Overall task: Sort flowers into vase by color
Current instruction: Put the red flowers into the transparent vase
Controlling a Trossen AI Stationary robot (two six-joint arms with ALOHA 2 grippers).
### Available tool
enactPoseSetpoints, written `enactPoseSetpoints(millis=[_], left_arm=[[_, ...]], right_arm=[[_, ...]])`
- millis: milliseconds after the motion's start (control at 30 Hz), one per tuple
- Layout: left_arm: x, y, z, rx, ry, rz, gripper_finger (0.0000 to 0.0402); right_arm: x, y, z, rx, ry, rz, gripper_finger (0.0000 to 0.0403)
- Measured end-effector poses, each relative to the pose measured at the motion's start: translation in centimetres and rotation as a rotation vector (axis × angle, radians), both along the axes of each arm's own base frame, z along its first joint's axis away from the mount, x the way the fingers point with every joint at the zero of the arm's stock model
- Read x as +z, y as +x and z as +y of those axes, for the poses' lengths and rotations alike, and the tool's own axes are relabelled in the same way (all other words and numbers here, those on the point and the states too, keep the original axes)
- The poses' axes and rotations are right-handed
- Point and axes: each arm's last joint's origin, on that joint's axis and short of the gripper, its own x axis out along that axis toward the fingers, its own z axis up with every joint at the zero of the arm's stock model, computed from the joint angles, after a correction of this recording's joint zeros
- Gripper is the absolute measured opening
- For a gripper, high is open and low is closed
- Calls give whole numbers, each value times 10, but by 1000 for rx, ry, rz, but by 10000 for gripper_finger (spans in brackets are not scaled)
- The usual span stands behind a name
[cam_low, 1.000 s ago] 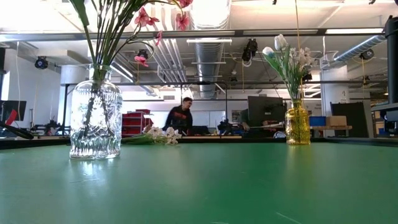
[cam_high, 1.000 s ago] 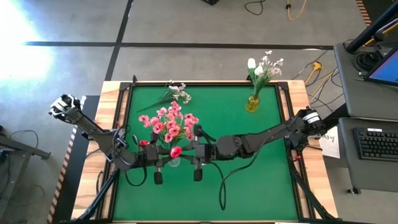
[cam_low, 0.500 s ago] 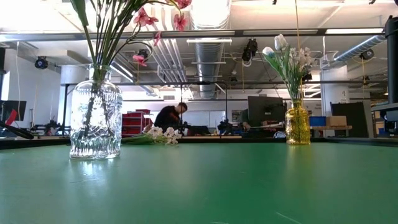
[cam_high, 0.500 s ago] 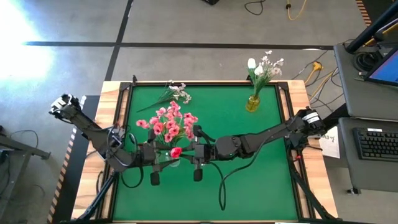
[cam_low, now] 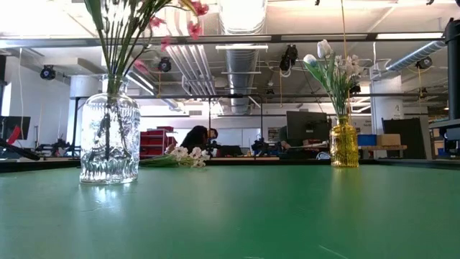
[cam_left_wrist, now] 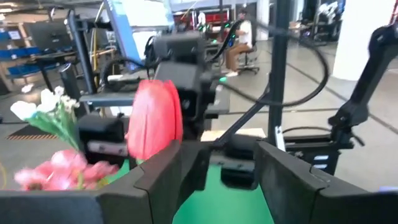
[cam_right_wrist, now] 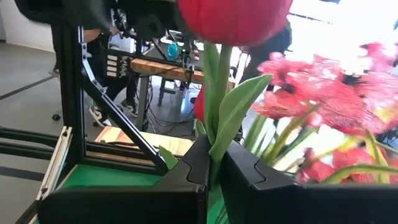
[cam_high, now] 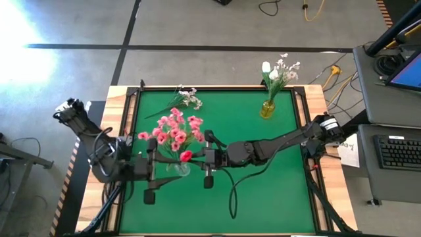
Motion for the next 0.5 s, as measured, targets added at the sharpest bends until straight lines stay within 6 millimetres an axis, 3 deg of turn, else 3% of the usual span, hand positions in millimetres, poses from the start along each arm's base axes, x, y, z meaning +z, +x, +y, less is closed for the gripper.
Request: enactPoseSetpoints(millis=[500], left_arm=[[6, -4, -3, -19, 4, -13, 185]], right_arm=[[2, 2, -6, -19, 78, 22, 18]])
